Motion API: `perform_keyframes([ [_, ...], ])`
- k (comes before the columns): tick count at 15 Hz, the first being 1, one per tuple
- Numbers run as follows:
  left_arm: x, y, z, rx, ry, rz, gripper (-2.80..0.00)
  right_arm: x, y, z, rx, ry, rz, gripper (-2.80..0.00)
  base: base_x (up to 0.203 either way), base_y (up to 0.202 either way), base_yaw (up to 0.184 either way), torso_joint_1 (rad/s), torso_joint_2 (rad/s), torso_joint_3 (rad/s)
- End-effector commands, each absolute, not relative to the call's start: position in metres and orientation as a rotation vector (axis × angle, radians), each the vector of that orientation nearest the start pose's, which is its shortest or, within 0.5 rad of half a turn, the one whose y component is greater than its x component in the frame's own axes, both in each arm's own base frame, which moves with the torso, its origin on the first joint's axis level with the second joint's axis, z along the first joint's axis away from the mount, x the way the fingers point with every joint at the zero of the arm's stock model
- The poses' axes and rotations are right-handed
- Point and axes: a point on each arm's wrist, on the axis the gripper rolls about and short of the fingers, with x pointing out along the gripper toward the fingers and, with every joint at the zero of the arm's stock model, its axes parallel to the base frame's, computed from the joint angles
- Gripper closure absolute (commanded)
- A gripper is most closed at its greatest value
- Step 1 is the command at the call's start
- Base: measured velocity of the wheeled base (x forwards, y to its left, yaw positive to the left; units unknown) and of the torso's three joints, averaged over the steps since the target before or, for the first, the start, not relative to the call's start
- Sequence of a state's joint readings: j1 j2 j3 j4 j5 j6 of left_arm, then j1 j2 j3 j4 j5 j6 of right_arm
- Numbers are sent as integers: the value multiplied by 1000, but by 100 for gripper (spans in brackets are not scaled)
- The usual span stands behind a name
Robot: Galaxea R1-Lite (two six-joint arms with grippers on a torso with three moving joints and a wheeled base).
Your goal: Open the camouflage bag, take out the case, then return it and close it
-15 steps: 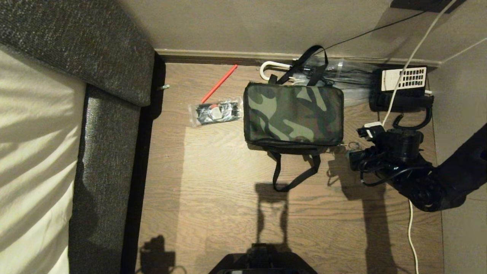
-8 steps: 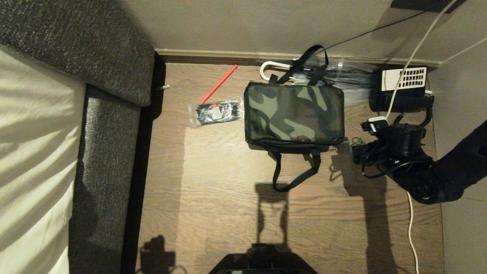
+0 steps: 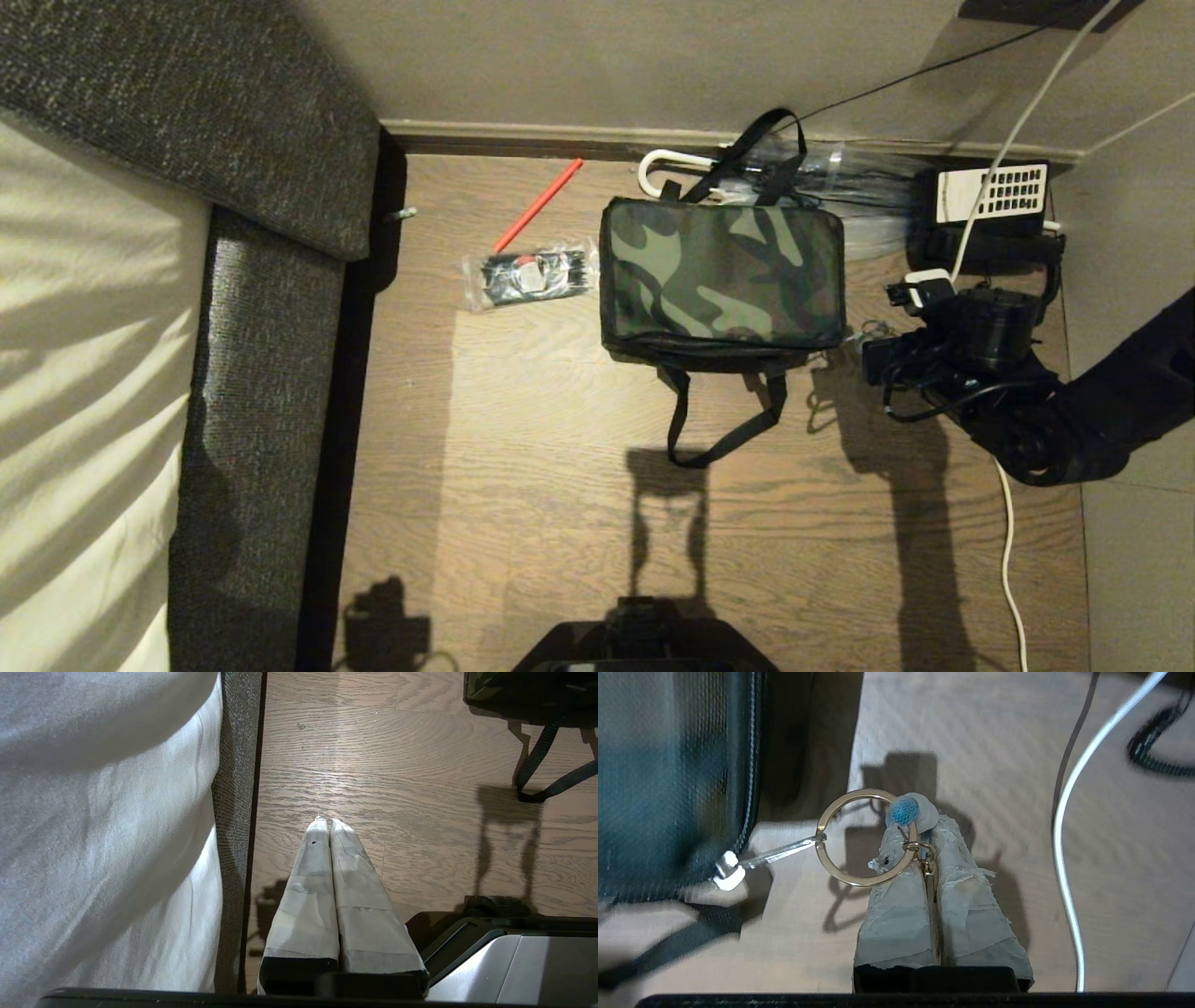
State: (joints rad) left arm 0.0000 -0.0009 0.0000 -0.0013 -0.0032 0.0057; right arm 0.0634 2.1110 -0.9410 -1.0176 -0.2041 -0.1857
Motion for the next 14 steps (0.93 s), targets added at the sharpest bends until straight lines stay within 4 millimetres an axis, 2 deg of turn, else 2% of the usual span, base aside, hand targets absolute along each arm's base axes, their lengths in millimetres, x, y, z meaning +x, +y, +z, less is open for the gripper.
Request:
perform_keyframes([
  [1,-23,0,75,6,1,-3,0,395,20,111,-206,155,-126,0,0,0,0,0,0,0],
  [3,-23,0,75,6,1,-3,0,391,20,102,-214,194,-128,0,0,0,0,0,0,0],
  [10,-23,0,75,6,0,-3,0,402,21,115,-202,135,-131,0,0,0,0,0,0,0],
  [14,-23,0,75,6,0,-3,0,398,23,108,-211,174,-117,0,0,0,0,0,0,0],
])
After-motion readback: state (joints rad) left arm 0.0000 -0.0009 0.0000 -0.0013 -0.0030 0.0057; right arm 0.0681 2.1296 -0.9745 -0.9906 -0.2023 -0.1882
